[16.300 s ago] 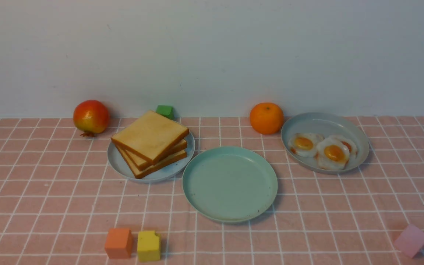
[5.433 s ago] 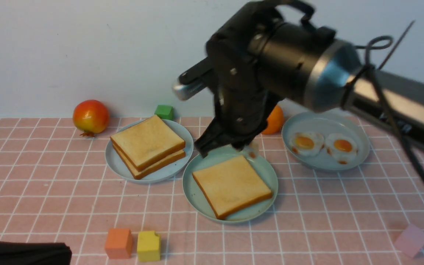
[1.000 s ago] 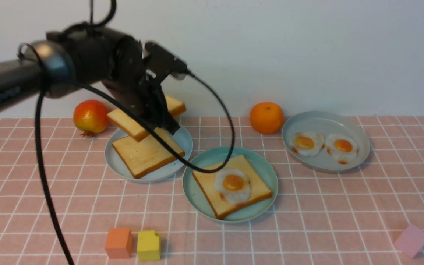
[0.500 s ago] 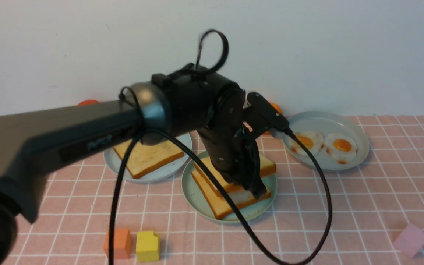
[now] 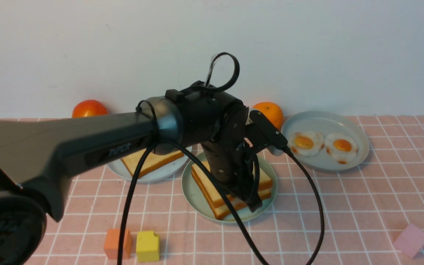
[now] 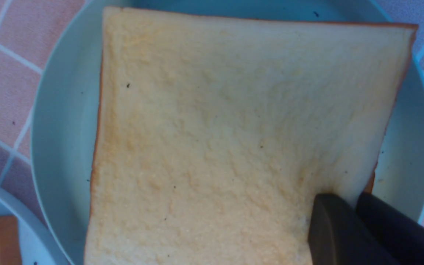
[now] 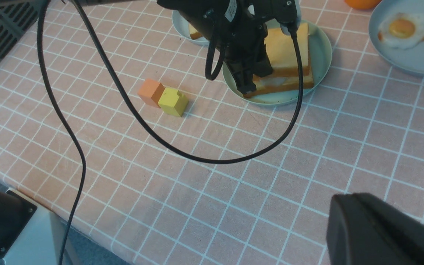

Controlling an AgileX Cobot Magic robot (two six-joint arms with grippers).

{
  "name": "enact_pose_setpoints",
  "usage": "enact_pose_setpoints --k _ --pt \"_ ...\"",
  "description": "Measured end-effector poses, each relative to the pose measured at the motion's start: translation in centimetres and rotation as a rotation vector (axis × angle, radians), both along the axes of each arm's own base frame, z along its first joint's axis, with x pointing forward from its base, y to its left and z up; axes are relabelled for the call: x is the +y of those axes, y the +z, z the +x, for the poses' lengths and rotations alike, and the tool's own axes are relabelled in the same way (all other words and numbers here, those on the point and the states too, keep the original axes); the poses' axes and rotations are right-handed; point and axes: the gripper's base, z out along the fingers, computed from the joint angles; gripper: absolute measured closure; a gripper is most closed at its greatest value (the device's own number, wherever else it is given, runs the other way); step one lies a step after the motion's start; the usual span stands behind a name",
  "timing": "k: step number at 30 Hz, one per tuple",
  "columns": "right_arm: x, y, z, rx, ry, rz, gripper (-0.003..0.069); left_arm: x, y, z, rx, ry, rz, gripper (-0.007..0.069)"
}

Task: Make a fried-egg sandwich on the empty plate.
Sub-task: Use the left arm to place a slice of bread on the fried egg in the middle

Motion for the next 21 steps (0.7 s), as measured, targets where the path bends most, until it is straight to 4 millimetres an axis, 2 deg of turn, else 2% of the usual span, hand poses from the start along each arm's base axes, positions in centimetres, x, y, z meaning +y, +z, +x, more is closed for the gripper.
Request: enact_pose_setpoints --k 7,9,10,13,16,20,21 --pt "0.0 0.0 0.0 0.0 0.0 0.0 0.0627 -0.1 -0.3 0.0 0.013 0.004 -0.005 0.0557" --pt "0.0 0.0 0.0 0.0 0.0 0.0 0.0627 -0.1 -0.3 0.0 0.017 0.007 -0.009 0.0501" --pt "0.0 0.0 0.0 0.0 0.0 0.0 0.0627 -0.1 -0.3 0.0 0.017 0.007 -0.009 0.0501" --pt "0.0 0.0 0.0 0.0 0.0 0.0 0.0627 -0.1 -0.3 0.0 0.017 0.007 -0.009 0.0386" --pt "0.0 0.0 0.0 0.0 0.0 0.0 0.0622 -0.2 -0.3 -0.1 0.022 0.01 -0.016 0.0309" --pt "0.0 0.0 0.0 0.0 0.0 0.0 0.062 -0.2 0.0 -0.2 0.033 0.016 -0.027 0.0267" --pt "0.0 0.0 0.0 0.0 0.0 0.0 0.0618 0.0 0.9 -0.5 0.041 0.031 -0.043 0.0263"
